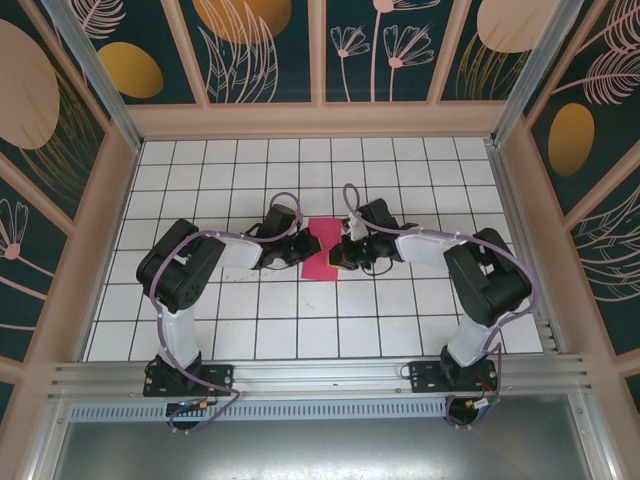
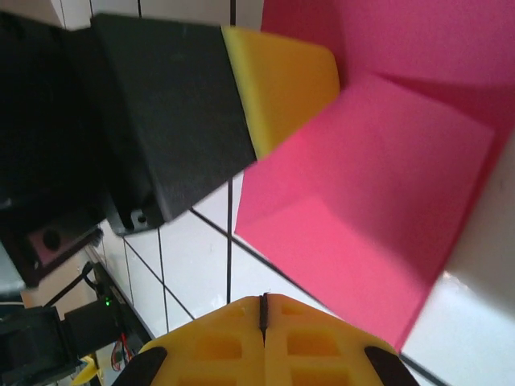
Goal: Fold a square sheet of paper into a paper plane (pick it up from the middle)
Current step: Fold the triangle a second time at the center of the table.
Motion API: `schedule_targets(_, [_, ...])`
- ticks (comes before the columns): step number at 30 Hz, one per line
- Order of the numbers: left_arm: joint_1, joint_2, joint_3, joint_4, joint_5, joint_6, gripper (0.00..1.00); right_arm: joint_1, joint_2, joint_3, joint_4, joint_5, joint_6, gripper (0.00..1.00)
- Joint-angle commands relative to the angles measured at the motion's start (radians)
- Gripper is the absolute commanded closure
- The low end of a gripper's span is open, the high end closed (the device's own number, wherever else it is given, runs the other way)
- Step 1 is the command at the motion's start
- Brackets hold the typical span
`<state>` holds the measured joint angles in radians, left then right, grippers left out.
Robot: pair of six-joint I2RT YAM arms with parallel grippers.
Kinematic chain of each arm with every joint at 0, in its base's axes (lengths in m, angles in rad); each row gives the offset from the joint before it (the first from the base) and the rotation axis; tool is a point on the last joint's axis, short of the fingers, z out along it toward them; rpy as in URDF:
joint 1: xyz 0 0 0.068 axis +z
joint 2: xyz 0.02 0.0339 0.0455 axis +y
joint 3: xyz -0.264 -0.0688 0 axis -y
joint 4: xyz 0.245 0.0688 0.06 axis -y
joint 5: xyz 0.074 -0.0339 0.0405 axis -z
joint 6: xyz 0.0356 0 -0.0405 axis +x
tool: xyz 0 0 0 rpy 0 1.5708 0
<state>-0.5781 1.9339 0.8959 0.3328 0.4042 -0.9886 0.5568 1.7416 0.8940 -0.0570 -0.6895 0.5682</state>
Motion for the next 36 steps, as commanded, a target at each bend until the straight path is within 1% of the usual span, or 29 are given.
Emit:
schedule_targets(1, [0.001,0.054,-0.006,-0.097,-0.045,0.020,0.91,0.000,0.067,0.002,-0.017,-0.016,0.005,0.97])
schedule_targets(5, [0.001,0.053,-0.008,-0.098,-0.053,0.018,0.91,0.002,0.087,-0.037,-0.072,0.016,-0.024,0.97])
schedule_targets(9, [0.002,0.053,-0.014,-0.093,-0.057,0.012,0.91,0.000,0.068,-0.122,-0.053,0.021,-0.021,0.95])
schedule_targets(13, [0.002,0.056,-0.015,-0.094,-0.059,0.014,0.91,-0.003,0.041,-0.169,-0.059,0.034,-0.017,0.95])
schedule_targets(22, [0.003,0.059,-0.014,-0.094,-0.059,0.014,0.91,-0.004,-0.033,-0.143,-0.103,0.037,-0.024,0.94])
schedule_targets(25, [0.002,0.056,-0.014,-0.097,-0.057,0.017,0.91,-0.004,-0.091,-0.122,-0.063,0.043,-0.013,0.94])
schedule_targets(27, [0.002,0.048,-0.013,-0.097,-0.061,0.022,0.91,-0.004,-0.130,-0.111,0.006,0.046,0.005,0.94])
schedule_targets(29, [0.003,0.046,-0.008,-0.098,-0.059,0.023,0.91,-0.004,-0.111,-0.090,0.056,0.024,0.027,0.93])
schedule_targets(31, [0.001,0.041,-0.005,-0.097,-0.057,0.024,0.91,-0.004,-0.050,-0.048,0.064,-0.009,0.036,0.94])
schedule_targets(34, [0.001,0.039,0.006,-0.100,-0.053,0.025,0.90,0.002,0.015,-0.017,0.032,0.056,0.033,0.95])
schedule_targets(36, [0.002,0.038,0.013,-0.100,-0.051,0.027,0.90,0.002,0.042,-0.028,0.054,0.056,0.032,0.95])
